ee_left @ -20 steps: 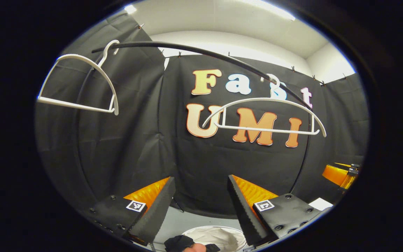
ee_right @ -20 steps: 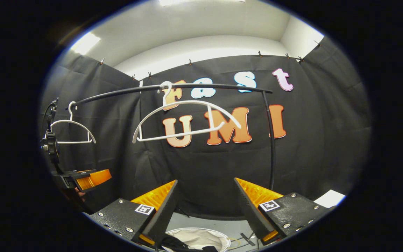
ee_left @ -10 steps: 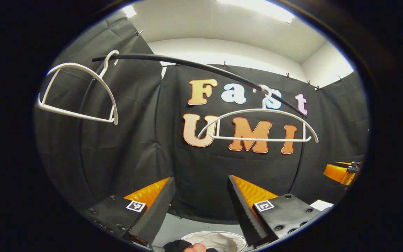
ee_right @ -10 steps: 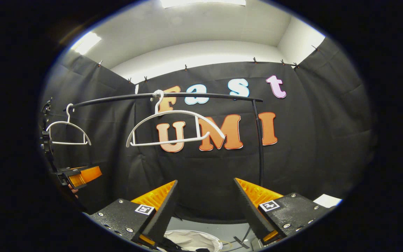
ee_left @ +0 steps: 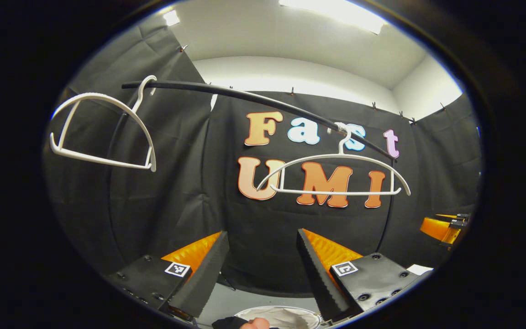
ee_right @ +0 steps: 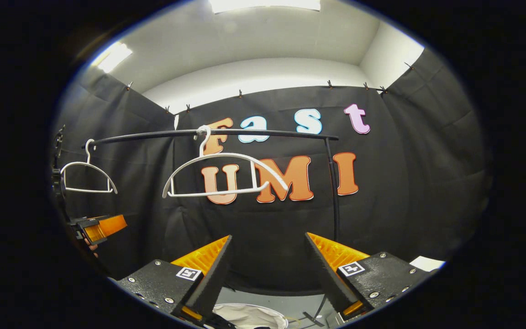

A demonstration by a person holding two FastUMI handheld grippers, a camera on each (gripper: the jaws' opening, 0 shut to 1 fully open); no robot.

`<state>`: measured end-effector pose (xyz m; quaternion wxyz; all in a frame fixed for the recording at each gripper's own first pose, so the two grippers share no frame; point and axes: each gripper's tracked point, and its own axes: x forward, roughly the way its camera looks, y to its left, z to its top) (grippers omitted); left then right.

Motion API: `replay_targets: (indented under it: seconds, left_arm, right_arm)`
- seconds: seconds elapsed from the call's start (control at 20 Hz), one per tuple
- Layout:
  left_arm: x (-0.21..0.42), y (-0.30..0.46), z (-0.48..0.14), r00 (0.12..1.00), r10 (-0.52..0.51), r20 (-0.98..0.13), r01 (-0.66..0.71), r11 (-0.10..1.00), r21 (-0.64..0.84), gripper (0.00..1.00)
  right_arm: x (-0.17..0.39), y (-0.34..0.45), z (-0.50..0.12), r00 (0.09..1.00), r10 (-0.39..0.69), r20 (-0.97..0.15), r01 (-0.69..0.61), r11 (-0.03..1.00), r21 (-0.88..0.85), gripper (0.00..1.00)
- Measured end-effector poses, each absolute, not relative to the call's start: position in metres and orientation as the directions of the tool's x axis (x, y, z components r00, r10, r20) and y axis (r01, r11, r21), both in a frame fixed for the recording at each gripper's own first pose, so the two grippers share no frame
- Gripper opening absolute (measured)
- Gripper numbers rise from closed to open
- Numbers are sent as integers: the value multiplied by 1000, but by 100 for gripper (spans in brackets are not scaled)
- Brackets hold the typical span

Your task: Grasp the clothes on the hanger with both hands and then place them into the laundry hamper below.

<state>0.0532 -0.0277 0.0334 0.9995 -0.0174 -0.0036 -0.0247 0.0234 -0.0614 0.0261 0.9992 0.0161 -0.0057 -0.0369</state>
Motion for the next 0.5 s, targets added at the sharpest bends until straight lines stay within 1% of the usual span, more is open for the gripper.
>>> replay_targets:
  seconds: [0.05, 0.1, 0.35, 0.5]
  left_arm:
    - [53, -27, 34, 999, -51, 13, 52, 998, -37, 93]
    - [54, -27, 34, 999, -53, 14, 53, 998, -41, 96]
    - [53, -23, 29, 999, -53, 3, 53, 997, -61, 97]
    - [49, -19, 28, 999, -52, 4, 52, 997, -60, 93]
  right_arm:
    - [24, -62, 24, 997, -76, 6, 75, 997, 33, 93]
    - [24, -60, 23, 997, -75, 6, 75, 997, 31, 93]
    - [26, -55, 24, 998, -66, 8, 66, 997, 29, 93]
    - [28, -52, 21, 998, -59, 5, 58, 998, 30, 93]
